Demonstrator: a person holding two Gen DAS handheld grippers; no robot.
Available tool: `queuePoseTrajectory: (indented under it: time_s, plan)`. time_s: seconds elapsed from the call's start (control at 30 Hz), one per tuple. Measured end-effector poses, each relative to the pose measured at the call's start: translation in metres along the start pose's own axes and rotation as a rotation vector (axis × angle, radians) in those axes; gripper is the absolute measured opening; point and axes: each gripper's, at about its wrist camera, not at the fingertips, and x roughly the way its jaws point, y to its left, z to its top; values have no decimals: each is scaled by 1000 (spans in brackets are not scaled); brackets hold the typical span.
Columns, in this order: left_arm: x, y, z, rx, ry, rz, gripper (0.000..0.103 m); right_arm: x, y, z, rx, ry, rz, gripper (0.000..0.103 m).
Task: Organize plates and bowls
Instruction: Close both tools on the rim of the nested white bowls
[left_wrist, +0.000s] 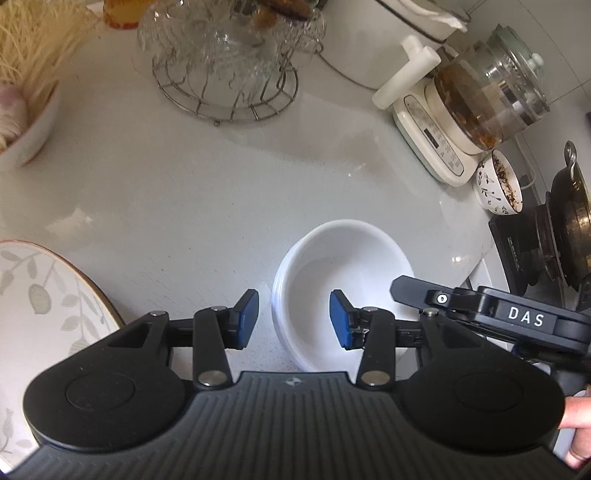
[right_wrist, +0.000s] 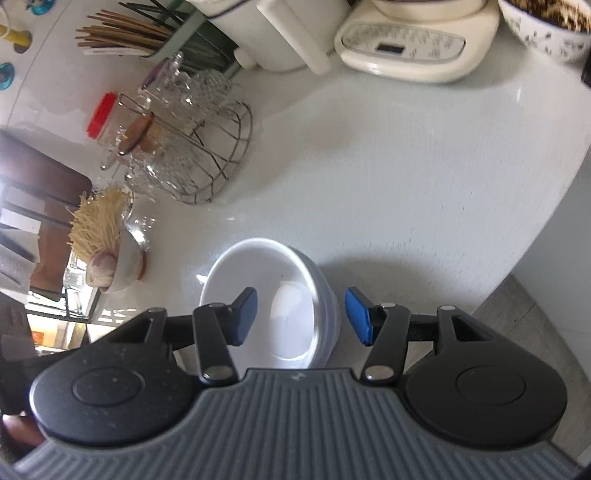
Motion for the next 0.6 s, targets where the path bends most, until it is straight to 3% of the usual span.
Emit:
queuePoseTrajectory:
  time_s: [0.17, 0.6]
  plan:
    - [13, 2, -1, -2, 27, -8, 48, 12, -10, -1, 52, 36, 13, 56]
    - [36, 6, 0, -24, 73, -11, 47, 23, -13, -3, 43, 61, 16, 52]
